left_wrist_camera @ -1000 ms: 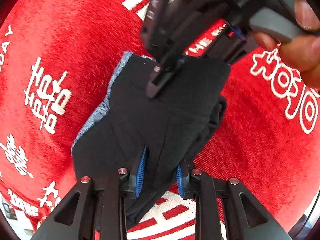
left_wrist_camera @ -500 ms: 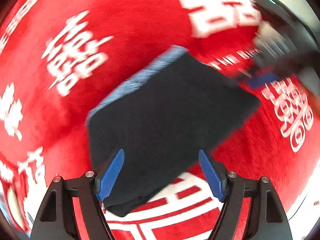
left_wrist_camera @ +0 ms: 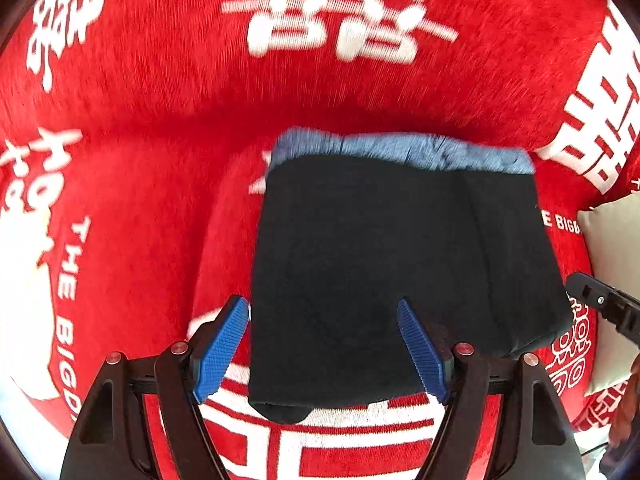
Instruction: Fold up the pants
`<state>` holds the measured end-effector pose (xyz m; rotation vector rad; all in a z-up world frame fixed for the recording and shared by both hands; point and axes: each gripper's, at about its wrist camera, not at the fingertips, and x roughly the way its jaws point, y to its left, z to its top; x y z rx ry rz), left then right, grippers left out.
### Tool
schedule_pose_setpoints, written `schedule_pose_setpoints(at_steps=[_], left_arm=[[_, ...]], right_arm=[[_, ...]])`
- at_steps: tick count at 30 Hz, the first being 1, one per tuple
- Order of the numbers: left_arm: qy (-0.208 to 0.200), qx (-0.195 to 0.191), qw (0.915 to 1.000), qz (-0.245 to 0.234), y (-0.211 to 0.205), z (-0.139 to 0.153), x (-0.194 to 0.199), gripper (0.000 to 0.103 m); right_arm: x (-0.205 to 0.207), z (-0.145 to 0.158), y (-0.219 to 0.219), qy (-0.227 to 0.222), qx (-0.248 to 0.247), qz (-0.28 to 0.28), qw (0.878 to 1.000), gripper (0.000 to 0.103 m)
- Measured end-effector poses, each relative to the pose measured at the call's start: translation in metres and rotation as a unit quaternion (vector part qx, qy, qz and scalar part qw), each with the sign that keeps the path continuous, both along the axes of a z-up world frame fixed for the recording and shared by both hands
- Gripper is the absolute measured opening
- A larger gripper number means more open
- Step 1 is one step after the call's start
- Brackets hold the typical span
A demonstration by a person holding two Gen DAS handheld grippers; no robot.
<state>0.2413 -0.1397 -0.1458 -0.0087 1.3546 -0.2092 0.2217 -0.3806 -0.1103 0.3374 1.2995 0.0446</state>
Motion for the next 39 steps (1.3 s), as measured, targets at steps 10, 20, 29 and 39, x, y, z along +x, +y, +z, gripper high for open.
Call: schedule_pose_setpoints(at_steps=[10, 20, 29, 39], left_arm=[[0.019, -0.006, 0.9997, -0.011, 0.0, -0.026, -0.016, 0.078], [0.037, -0.02, 0.9991, 0.002, 0.009, -0.025, -0.007, 0.085], [0.037, -0.015, 0.9992, 0.006, 0.013, -0.029, -0.01, 0.093], [0.034, 0.001, 0.9994, -0.006, 0.01, -0.025, -0.011, 0.093]], right_arm=[[-0.021, -0.034, 0.018, 0.037, -0.014, -0.007, 0.999, 0.034], [-0.022, -0.035, 0.028, 0.049, -0.035, -0.005, 0.998, 0.037], [-0.02, -0.04, 0.043, 0.047, -0.056, 0.012, 0.997, 0.051], [-0.023, -0.042, 0.041, 0.046, -0.056, 0.004, 0.997, 0.057]])
